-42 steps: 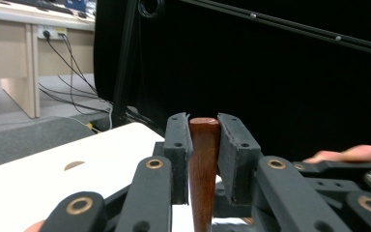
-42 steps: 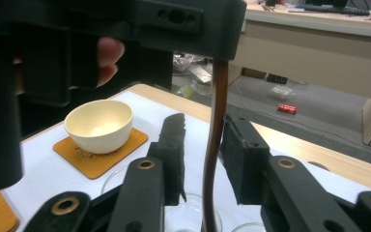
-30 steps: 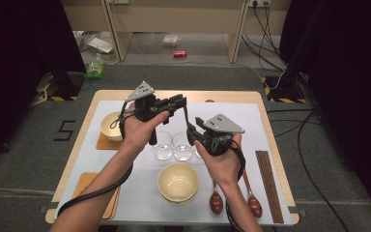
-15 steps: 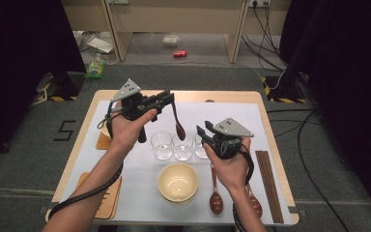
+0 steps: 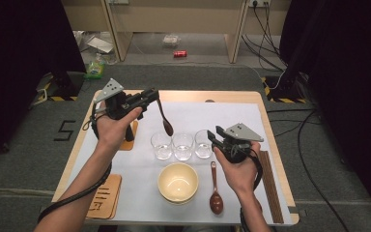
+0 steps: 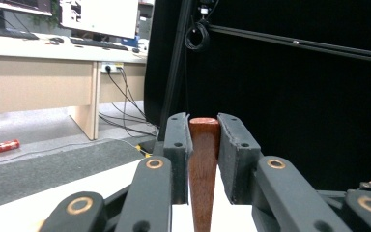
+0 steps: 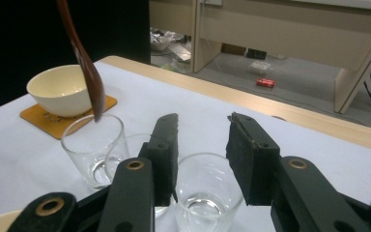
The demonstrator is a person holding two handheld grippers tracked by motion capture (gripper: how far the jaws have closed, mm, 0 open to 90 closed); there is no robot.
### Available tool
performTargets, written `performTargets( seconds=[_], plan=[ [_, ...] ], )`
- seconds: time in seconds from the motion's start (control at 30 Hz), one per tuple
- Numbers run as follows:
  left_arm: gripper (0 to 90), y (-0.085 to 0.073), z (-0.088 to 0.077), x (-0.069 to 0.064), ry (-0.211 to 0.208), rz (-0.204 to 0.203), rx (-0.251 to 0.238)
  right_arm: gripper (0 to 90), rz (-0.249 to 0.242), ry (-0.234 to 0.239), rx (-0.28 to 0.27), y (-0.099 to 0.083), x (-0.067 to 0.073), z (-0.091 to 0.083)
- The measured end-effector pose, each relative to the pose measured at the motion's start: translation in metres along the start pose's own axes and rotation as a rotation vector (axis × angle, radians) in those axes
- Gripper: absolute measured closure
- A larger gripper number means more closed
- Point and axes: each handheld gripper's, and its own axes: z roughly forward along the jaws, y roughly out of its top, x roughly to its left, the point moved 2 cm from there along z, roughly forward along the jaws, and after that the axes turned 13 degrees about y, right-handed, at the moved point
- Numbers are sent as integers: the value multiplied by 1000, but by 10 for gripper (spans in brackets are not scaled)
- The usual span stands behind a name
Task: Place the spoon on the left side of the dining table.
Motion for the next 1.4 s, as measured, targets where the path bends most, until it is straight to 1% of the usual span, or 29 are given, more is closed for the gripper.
performTargets(
  seconds=[0.1, 0.37, 0.5, 0.77, 1.0, 1.1, 1.4],
  plan=[
    [750, 2, -4, 5, 19, -4, -15, 638, 9, -7, 4, -4, -3, -2],
    [750, 6, -12, 15, 57, 7, -41, 634, 34, -26, 14, -18, -9, -5],
    [750, 8, -16, 23, 87, 16, -54, 632, 45, -32, 21, -24, -11, -7],
    [750, 9, -21, 37, 138, 35, -64, 629, 64, -45, 24, -34, -15, -10],
    [750, 10, -24, 49, 184, 40, -73, 629, 75, -52, 25, -39, -17, -13],
    [750, 9, -25, 54, 203, 38, -76, 628, 75, -51, 25, -41, -18, -13],
    [750, 4, -28, 70, 270, 59, -72, 628, 87, -55, 30, -47, -18, -13]
  ],
)
